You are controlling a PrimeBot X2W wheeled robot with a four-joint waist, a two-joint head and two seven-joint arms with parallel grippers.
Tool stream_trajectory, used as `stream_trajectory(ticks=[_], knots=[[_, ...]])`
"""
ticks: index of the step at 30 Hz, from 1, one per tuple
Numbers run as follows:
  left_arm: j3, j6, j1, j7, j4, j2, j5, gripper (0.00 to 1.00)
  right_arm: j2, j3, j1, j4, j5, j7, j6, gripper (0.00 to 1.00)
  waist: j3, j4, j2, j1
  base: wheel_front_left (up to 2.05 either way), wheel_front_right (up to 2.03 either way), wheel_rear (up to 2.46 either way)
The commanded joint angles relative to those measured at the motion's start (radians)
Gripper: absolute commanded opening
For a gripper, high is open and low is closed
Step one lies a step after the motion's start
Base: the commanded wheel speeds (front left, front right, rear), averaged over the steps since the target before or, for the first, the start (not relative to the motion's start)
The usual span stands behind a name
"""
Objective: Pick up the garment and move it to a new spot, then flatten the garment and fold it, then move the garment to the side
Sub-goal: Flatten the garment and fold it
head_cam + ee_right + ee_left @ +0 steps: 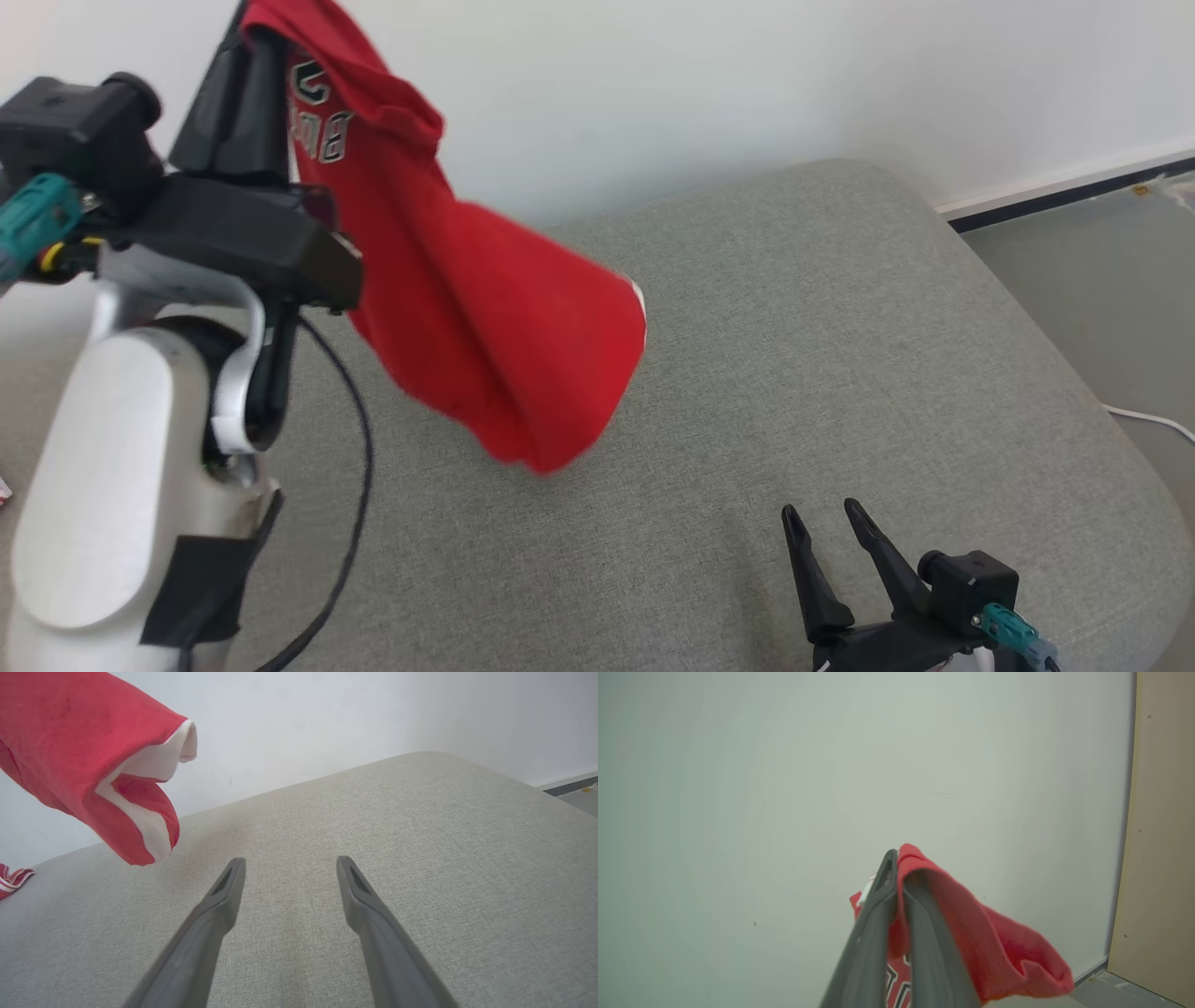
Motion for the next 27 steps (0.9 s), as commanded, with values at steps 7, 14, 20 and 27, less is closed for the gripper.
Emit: stream_trajectory(ticks=[7, 14, 20, 27], knots=[[0.002, 0.043, 0.06, 0.032, -0.039, 0.025, 0.033, 0.0, -0.001, 0.01, 0.0, -0.01, 0.008, 0.0, -0.002, 1.0, 0.032, -0.009, 0.0, 0.0001, 0.0, 0.0, 0.0], [-0.171, -0.006, 0.128, 0.032, 0.142, -0.118, -0.014, 0.0, -0.001, 0.026, -0.028, -0.005, 0.012, -0.008, -0.002, 1.0, 0.073, -0.037, 0.0, 0.0001, 0.0, 0.0, 0.0], [-0.327, -0.054, 0.179, 0.01, 0.344, -0.162, -0.17, 1.0, -0.001, 0.036, -0.041, 0.007, 0.011, -0.012, -0.002, 1.0, 0.093, -0.06, 0.0, 0.0001, 0.0, 0.0, 0.0], [-0.454, -0.015, 0.149, 0.089, 0.411, -0.162, -0.404, 1.0, 0.0, 0.014, -0.032, 0.014, -0.005, -0.015, -0.002, 1.0, 0.088, -0.028, 0.0, 0.0001, 0.0, 0.0, 0.0]])
